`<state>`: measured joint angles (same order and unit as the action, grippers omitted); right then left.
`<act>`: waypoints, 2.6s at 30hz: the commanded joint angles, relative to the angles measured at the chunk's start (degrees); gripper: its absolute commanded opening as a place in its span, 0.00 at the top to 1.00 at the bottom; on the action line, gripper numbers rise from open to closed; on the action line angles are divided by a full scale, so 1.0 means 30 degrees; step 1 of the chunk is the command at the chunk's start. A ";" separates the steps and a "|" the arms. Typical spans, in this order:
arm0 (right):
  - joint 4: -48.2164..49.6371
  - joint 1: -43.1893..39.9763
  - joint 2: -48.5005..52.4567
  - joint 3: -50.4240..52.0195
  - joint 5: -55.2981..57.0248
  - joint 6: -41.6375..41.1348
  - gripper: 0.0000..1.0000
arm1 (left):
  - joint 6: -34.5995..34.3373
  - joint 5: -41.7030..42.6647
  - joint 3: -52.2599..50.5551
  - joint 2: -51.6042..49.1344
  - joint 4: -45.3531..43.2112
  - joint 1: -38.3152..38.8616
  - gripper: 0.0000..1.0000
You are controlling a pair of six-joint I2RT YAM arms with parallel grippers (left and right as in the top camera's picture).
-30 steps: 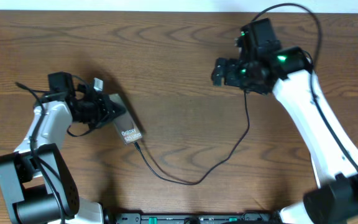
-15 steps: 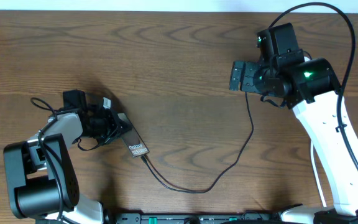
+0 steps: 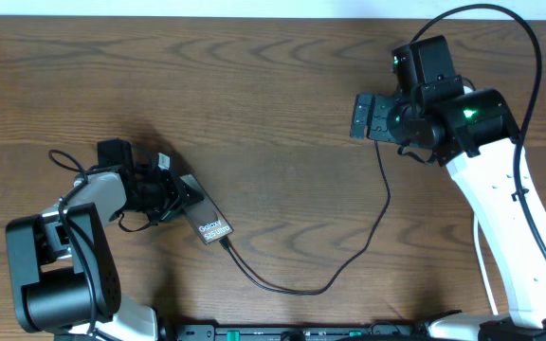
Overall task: Plug charger to phone and switch on socket
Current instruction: 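Set the phone flat on the table and open the left gripper, then move the right gripper to the white power strip's switch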
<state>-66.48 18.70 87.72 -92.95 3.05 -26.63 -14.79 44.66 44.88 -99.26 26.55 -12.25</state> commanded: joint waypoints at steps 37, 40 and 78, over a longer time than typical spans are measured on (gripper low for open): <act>-0.0117 -0.0131 -0.0131 -0.0233 0.1093 -0.0029 0.01 | 0.0415 -0.5413 0.0044 -0.0015 0.5144 0.0022 0.24; 0.0022 -0.0284 -0.0131 -0.0233 0.2368 -0.0029 0.01 | 0.0838 -0.5406 0.0685 0.0860 0.5552 0.0022 0.24; 0.2317 -1.6954 1.1140 -0.4728 -1.2094 1.3675 0.01 | 0.1275 -0.5778 0.5384 0.9763 0.6492 0.0022 0.24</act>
<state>-59.16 -33.08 119.02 -107.09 -29.91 11.14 -11.92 28.10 60.38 -70.08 45.69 -12.21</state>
